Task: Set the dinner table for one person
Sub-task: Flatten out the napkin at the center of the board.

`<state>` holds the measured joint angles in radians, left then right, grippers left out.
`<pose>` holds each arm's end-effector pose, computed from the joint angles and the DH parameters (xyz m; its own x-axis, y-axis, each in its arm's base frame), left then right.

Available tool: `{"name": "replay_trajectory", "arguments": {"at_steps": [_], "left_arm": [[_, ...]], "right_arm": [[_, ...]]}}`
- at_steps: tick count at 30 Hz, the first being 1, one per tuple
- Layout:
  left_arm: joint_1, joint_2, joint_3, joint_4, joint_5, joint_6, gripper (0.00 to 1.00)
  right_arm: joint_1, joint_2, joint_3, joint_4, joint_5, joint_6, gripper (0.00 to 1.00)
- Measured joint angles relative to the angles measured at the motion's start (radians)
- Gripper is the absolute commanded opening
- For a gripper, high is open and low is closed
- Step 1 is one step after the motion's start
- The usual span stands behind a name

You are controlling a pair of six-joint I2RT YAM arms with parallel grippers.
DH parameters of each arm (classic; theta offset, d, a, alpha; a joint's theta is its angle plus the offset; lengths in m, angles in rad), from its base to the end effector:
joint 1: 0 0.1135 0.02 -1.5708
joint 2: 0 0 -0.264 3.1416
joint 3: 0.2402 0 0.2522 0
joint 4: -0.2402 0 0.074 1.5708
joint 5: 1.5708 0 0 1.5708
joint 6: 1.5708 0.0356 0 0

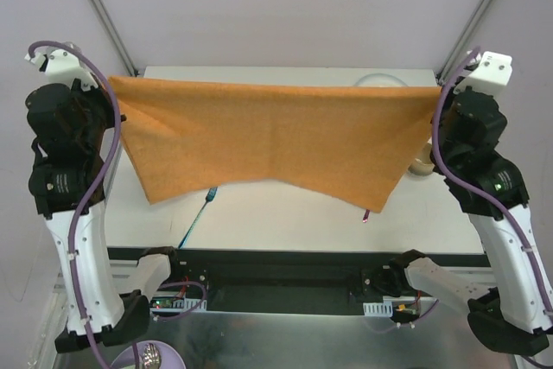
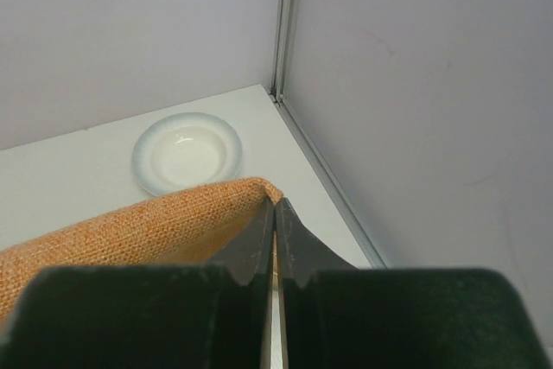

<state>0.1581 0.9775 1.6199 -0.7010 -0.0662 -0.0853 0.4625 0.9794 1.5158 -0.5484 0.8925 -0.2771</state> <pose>0.1398 0.0247 0.5208 -0.0387 -0.0922 -0.9950 -0.2264 0.9706 -0.0812 0.1458 0.0417 0.5083 -0.1244 -0.2538 -0.9592 0.3980 0.8728 -0.2825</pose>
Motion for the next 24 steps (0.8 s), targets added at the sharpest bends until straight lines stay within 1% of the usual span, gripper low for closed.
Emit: {"name": "replay_trajectory", "arguments": {"at_steps": [9,13,16,20,23,24], "left_arm": [[-0.002,-0.213,0.062,-0.039,0.003,-0.001,0.0],[-0.002,-0.261,0.1,-0.053,0.002,-0.001,0.0],[-0.002,-0.251,0.117,-0.058,-0.006,0.0,0.0],[-0.002,-0.2,0.119,-0.044,-0.023,0.006,0.0],[-0.002,-0.126,0.07,0.03,-0.037,0.02,0.0],[-0.001,-0.095,0.033,0.072,-0.043,0.023,0.0]], "right_arm": [[0.0,-0.192,0.018,-0.041,-0.026,0.008,0.01],[0.0,-0.225,0.047,-0.045,-0.034,0.018,0.01],[0.0,-0.22,0.052,-0.047,-0.036,0.027,0.01],[0.0,-0.176,0.051,-0.039,-0.037,0.031,0.01],[0.0,-0.105,0.05,-0.014,-0.036,0.043,0.01],[-0.001,-0.074,0.047,-0.005,-0.036,0.054,0.01]]}}
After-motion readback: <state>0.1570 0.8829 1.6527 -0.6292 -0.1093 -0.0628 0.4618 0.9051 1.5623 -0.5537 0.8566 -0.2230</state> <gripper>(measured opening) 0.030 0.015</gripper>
